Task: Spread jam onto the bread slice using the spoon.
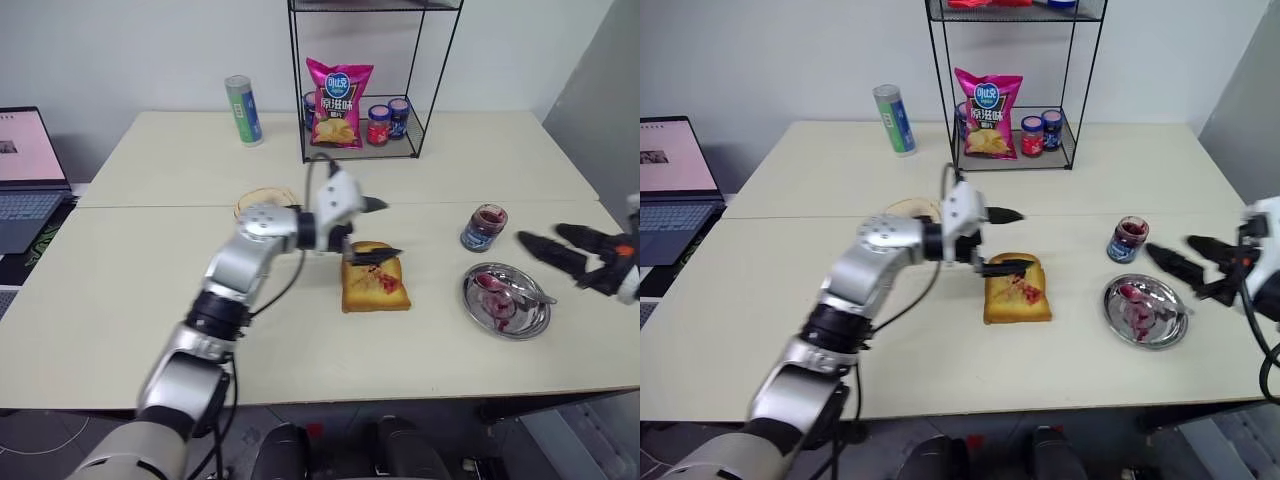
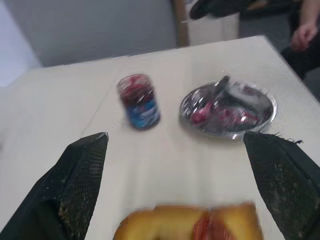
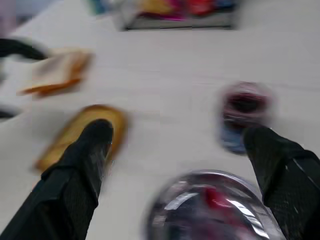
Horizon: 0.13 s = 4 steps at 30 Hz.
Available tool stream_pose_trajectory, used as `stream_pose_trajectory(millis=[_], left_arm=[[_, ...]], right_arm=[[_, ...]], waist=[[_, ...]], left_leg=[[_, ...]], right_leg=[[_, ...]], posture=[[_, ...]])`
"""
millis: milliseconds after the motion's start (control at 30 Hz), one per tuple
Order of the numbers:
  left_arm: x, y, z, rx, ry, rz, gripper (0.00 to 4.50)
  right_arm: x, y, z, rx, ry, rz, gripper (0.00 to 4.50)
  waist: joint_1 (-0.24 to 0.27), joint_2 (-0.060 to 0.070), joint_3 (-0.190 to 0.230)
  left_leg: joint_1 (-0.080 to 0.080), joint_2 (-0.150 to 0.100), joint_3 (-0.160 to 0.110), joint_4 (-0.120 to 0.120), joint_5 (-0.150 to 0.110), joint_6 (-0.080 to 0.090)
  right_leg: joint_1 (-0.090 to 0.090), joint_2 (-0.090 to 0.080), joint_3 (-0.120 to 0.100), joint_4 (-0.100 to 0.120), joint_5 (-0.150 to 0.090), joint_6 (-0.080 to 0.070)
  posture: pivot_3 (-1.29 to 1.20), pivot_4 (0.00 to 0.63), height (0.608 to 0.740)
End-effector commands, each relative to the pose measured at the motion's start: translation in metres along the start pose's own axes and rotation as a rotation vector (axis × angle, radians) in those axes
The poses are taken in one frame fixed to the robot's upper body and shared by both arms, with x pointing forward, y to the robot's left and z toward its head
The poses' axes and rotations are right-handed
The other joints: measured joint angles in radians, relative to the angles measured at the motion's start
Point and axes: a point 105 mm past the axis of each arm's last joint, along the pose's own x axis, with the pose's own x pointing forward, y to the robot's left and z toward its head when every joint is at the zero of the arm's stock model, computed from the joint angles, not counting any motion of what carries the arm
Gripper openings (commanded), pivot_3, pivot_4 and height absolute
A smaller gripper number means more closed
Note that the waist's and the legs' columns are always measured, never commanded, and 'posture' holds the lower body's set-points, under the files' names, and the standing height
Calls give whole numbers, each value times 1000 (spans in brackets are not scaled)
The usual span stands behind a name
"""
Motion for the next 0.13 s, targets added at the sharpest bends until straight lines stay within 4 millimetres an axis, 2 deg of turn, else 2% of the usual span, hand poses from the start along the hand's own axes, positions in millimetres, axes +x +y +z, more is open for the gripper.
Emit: stream_pose_trajectory(millis=[33,133], left_arm=[[-30,0,-3,-24,52,24,4500],[-60,-6,-13,-93,112,46,4500]], right_arm=[[9,27,-5,-71,77,155,4489],[16,33,-15,-109,126,199,4489]], waist=[[4,0,0],[9,-1,1]], left_leg=[[0,0,0,0,0,0],[-3,-3,3,1,0,-1]], right_leg=[[0,-1,0,0,0,0],[0,-6,-1,-2,0,0]], posture=[[0,150,740],[0,150,740]])
